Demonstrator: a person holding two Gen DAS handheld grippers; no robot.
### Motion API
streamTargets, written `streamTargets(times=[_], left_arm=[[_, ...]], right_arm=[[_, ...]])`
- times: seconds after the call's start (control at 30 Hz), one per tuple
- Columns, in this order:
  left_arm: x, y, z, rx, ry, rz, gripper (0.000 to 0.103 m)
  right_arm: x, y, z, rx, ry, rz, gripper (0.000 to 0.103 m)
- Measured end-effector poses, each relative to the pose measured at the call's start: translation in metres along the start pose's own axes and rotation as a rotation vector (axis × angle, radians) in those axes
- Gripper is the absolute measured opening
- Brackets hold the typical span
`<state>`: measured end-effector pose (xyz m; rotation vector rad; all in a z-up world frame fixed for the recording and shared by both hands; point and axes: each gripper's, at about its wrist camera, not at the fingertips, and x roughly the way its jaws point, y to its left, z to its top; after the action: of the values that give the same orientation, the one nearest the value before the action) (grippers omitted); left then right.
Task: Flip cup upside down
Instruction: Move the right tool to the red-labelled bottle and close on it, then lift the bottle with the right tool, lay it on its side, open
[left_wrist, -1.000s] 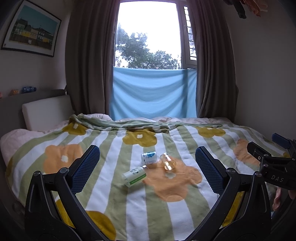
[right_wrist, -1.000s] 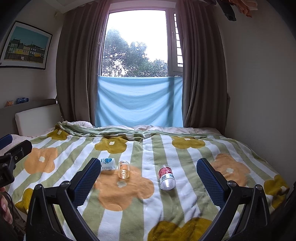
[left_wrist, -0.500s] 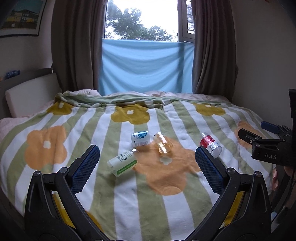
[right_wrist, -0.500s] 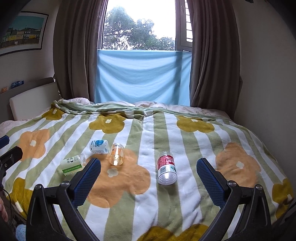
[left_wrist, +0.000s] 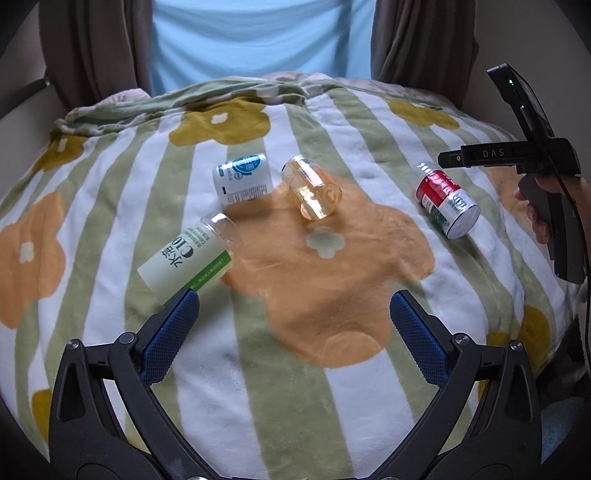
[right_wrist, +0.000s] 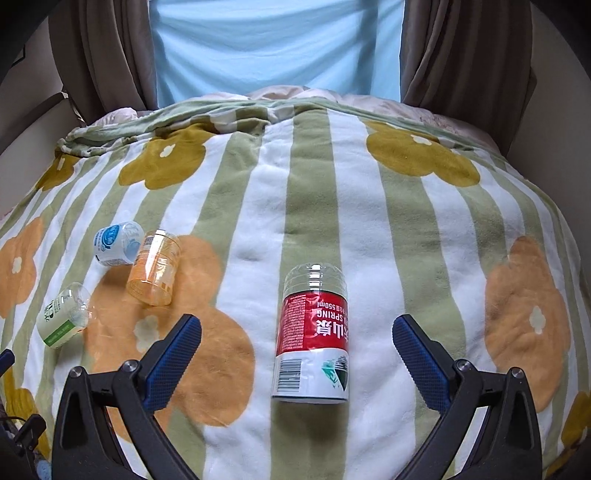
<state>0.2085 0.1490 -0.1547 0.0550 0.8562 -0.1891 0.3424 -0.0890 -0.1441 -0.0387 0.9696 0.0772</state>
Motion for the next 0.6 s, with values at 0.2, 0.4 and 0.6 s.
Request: streamTargets(times=[0.2,0.4,0.6], left_arm=[[0.034,-0.005,-0.004,0.031,0.076,-0.001,0.103],[0.047,-0.004,-0.008,0.029,0.098,0.001,0.103],[0.049,-0.002,-0.012,0.023,0.111,0.000,0.103]], right_arm=[[0.071,-0.017,0.015,0.013,0.221,0.015,0.101],[0.110,-0.022,0.014,0.031,0.369,0.036,0.072],[0.114,-0.023,0.009,0.038,0.390,0.020,0.056]])
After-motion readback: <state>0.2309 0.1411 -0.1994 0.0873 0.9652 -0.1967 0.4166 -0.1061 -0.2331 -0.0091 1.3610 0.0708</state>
